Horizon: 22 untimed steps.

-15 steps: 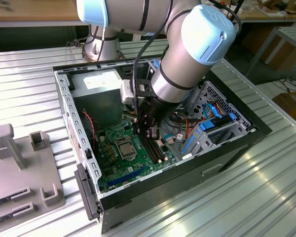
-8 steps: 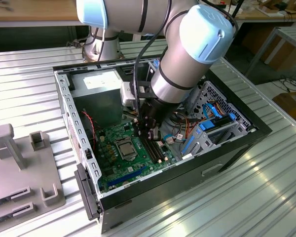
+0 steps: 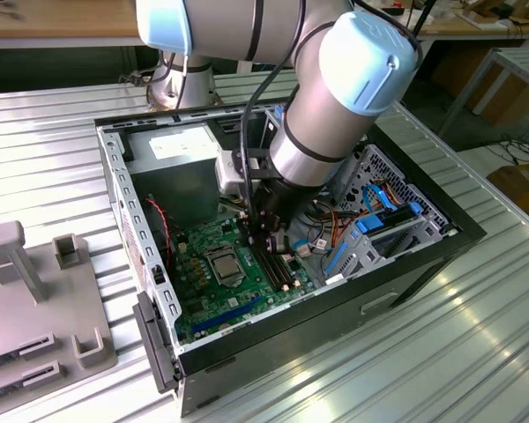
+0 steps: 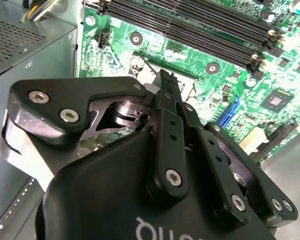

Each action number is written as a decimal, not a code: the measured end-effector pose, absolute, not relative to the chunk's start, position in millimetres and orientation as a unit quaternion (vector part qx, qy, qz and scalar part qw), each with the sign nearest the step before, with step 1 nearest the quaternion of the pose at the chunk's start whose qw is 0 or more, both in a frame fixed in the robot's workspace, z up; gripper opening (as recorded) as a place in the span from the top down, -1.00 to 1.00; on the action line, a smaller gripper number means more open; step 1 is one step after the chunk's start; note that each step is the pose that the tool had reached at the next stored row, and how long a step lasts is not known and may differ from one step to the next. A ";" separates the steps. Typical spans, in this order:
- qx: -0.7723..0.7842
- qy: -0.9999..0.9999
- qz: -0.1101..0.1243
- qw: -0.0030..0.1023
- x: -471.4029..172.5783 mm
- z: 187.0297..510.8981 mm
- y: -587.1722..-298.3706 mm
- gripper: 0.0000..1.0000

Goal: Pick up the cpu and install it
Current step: 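Install the first cpu locking lever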

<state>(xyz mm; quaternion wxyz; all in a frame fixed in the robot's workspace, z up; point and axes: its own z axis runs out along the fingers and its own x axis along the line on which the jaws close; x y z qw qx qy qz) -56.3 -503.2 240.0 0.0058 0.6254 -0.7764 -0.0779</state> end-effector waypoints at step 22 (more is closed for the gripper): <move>0.661 -0.749 -0.048 -0.012 -67.2 233.6 -505.1 0.79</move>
